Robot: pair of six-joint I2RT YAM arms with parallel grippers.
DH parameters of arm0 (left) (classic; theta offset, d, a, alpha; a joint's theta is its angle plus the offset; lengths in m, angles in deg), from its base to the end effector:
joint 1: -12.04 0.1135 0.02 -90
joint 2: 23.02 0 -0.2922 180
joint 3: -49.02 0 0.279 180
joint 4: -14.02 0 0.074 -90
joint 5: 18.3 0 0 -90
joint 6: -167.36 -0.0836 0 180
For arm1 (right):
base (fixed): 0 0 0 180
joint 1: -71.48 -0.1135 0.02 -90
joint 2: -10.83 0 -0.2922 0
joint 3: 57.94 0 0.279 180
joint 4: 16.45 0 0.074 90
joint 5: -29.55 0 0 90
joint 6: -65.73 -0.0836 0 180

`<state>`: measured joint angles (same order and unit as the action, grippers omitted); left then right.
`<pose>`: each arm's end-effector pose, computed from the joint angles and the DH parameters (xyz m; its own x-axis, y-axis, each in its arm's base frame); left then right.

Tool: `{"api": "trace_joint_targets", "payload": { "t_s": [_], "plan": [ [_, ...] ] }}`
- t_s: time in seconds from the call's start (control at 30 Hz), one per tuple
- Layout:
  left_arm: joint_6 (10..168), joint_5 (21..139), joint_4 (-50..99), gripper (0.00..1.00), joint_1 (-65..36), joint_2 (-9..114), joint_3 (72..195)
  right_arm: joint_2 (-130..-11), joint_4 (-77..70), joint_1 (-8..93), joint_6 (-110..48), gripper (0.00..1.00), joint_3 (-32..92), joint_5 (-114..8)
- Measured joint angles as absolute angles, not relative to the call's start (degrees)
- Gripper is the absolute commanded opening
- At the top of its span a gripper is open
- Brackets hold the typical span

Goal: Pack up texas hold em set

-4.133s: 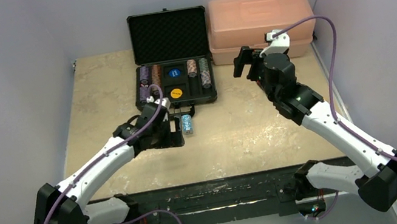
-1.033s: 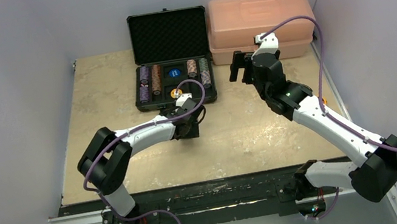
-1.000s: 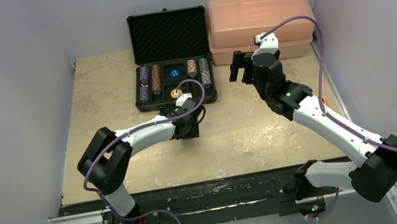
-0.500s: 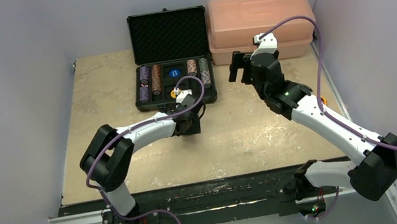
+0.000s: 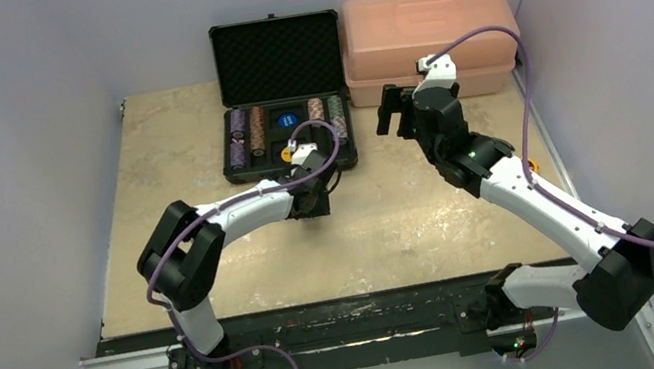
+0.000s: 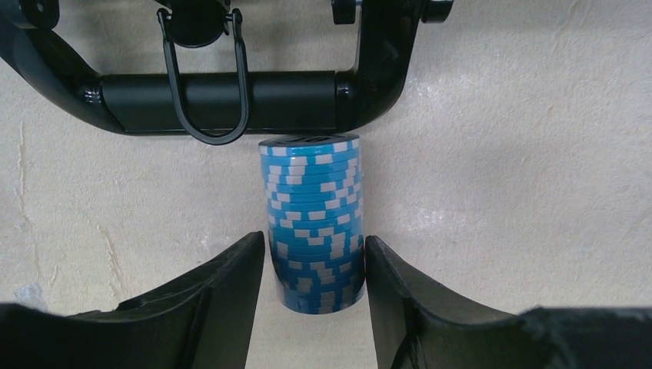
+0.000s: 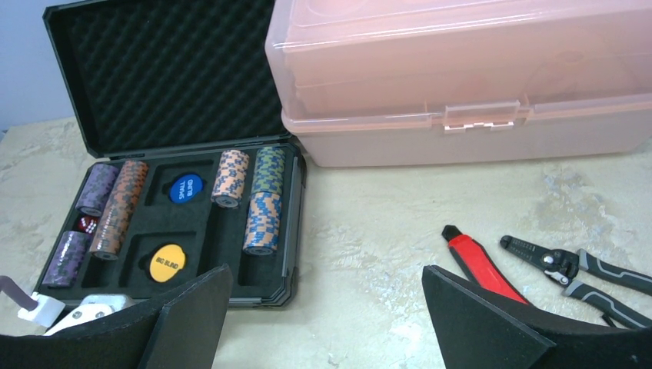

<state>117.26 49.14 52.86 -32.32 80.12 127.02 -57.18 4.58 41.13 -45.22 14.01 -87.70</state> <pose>0.3122 -0.2605 0.1436 -0.8299 -0.0170 -0.5577 -0.0091 0.9998 -0.0169 0.3047 0.1341 0.3600 -0.2624 0.2147 -0.9408 0.0239 0.9761 0.2161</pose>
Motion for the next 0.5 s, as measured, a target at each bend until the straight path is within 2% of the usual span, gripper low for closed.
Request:
{"api": "trace_joint_targets", "payload": {
  "t_s": [0.17, 0.27, 0.4, 0.43, 0.5],
  "plan": [
    [117.4, 48.9, 54.2, 0.47, -32.3, 80.5, 127.0, -57.4, 4.6, 41.1, -45.2, 0.99, 14.0, -87.7],
    [117.9, 48.9, 54.4, 0.32, -32.3, 80.7, 127.0, -57.4, 4.6, 41.1, -45.2, 0.99, 14.0, -87.7],
    [118.4, 48.9, 54.4, 0.06, -32.3, 80.8, 127.0, -57.4, 4.6, 41.1, -45.2, 0.99, 14.0, -87.7],
    [118.4, 48.9, 54.4, 0.01, -32.3, 80.8, 127.0, -57.4, 4.6, 41.1, -45.2, 0.99, 14.0, -87.7],
    [118.4, 48.9, 54.4, 0.00, -32.3, 80.8, 127.0, -57.4, 4.6, 41.1, -45.2, 0.99, 14.0, -87.7]
  ]
}}
